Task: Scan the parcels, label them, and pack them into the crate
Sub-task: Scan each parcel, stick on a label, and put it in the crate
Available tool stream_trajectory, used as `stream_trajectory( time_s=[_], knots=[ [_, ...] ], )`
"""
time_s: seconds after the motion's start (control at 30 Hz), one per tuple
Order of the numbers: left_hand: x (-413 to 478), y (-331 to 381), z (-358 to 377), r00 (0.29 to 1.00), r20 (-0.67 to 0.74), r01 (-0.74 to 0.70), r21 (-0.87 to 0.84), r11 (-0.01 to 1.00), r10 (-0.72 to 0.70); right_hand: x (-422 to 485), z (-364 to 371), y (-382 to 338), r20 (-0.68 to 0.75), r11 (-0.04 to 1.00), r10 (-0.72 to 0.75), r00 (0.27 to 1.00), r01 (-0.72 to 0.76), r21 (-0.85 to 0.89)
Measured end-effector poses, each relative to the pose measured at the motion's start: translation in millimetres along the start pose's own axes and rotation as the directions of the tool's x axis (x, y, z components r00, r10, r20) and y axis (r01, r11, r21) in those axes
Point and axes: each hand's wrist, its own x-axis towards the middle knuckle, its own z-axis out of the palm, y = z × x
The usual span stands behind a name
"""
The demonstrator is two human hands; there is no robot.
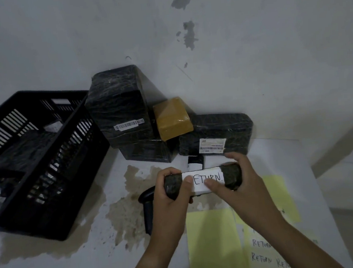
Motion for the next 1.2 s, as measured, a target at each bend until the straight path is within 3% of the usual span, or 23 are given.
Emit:
stream_trajectory(
  time_s=[0.1,0.23,0.33,0.53,0.67,0.77,1.1,1.2],
  knots=[
    [2.7,-1.7,-0.8,0.999,-0.054,0.003,0.037,0.999,-0.001,-1.8,3.6,4.0,-0.023,0.997,-0.066,0.998,0.067,0.047],
    [0.8,-4.9,-4.4,0.998,-0.008,0.055,-0.008,0.998,-0.055,0.1,0.8,11.2,0.013,0.995,-0.068,0.998,0.067,0.078],
    [-0.6,1.2,-6.1,0.997,0.017,0.068,0.067,0.995,-0.070,2.1,-0.2,10.3,-0.023,0.986,-0.167,0.986,0.168,0.022],
    [9.8,10.8,-25.2,0.959,0.133,-0.282,0.342,0.896,0.251,5.2,-7.0,5.6,0.096,0.954,-0.298,0.950,0.299,0.002],
    [3.2,9.7,-33.0,0.936,0.304,-0.281,0.344,0.896,0.177,4.5,-11.6,8.1,0.125,0.939,-0.333,0.934,0.341,-0.044],
    [0.3,4.1,-38.4,0.937,0.313,-0.272,0.381,0.884,0.154,2.8,-10.4,13.5,0.159,0.953,-0.300,0.941,0.304,-0.003],
    [27.3,23.4,-82.0,0.845,0.469,-0.489,0.488,0.723,0.256,2.5,21.7,0.7,0.106,0.958,-0.284,0.953,0.277,0.075],
    [35.5,29.4,-107.2,0.837,0.474,-0.508,0.487,0.710,0.274,-0.1,36.3,-10.1,0.147,0.977,-0.207,0.967,0.195,0.092]
  ],
)
